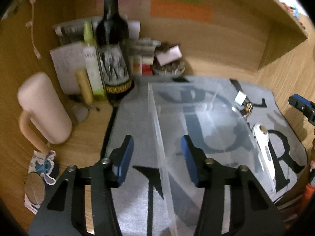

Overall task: Organize rigid objects
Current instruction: 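Grasp the clear box wall with the left tool while the right tool reaches toward the white device, then close the right tool around the white handheld device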

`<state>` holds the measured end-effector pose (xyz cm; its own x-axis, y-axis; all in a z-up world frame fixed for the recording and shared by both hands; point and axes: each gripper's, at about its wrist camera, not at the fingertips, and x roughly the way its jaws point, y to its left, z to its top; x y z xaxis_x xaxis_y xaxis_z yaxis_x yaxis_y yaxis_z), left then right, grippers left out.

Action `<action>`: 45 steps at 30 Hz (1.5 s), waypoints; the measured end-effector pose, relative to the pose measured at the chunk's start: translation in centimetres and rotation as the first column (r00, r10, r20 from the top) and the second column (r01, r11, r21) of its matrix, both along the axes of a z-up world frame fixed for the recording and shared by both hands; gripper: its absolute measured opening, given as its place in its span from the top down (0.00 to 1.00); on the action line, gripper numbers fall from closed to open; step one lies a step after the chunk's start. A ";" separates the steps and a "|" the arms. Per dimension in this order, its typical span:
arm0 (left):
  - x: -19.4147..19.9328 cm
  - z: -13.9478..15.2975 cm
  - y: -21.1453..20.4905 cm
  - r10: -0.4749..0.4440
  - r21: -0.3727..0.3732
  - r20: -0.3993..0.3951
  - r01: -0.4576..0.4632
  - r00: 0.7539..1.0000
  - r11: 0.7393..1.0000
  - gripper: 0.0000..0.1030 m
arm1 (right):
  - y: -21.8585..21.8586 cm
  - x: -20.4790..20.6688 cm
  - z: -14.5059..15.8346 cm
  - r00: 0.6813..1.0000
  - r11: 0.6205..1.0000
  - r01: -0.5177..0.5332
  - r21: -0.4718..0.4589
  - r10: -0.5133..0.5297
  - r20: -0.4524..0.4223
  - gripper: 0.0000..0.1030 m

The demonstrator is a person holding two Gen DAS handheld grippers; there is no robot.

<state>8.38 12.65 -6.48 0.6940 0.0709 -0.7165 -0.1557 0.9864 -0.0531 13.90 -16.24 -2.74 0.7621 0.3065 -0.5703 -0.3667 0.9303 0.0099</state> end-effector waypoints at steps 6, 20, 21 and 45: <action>1.8 -2.4 0.8 -0.022 -0.060 -0.124 0.015 0.992 0.998 0.70 | 0.3 2.7 -1.8 0.996 0.999 -0.013 -0.032 0.010 -0.086 0.51; 2.4 -3.8 -0.3 -0.077 -0.072 -0.175 0.066 0.981 0.995 0.88 | 0.4 3.5 -7.6 0.946 0.998 -0.055 -0.029 0.043 -0.320 0.51; 2.4 -3.8 -0.3 -0.078 -0.070 -0.174 0.067 0.982 0.995 0.88 | 0.4 3.5 -7.6 0.945 0.998 -0.051 -0.023 0.041 -0.326 0.51; 2.2 -3.9 -0.5 -0.068 -0.047 -0.151 0.061 0.986 0.997 0.89 | -0.6 3.1 -8.0 0.956 0.999 0.042 0.004 -0.039 -0.290 0.61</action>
